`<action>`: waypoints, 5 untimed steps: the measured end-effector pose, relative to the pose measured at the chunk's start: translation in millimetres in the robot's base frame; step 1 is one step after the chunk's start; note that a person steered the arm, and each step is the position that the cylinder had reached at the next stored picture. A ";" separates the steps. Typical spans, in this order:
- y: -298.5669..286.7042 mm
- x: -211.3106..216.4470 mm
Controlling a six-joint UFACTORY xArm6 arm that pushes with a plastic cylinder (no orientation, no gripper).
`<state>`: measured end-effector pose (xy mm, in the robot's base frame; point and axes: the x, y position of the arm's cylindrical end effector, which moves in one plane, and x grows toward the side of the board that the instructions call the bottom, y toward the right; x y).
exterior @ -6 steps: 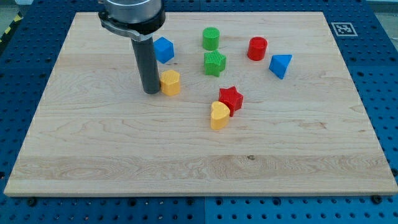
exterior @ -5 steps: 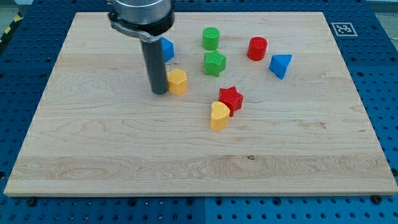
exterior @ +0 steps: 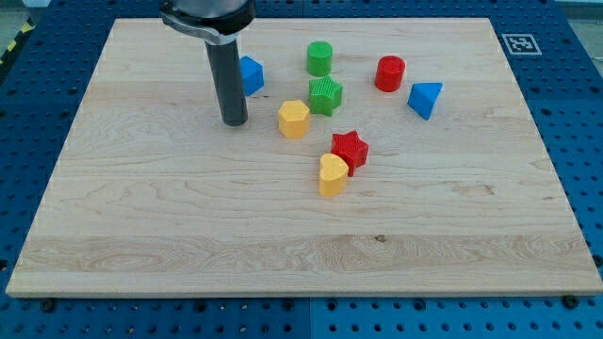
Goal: Slightly move the hexagon towards the red star
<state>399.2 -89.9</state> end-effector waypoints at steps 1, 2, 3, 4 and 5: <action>15.6 -3.4; 35.4 -3.4; 53.0 -3.4; 53.1 1.1; 30.5 6.8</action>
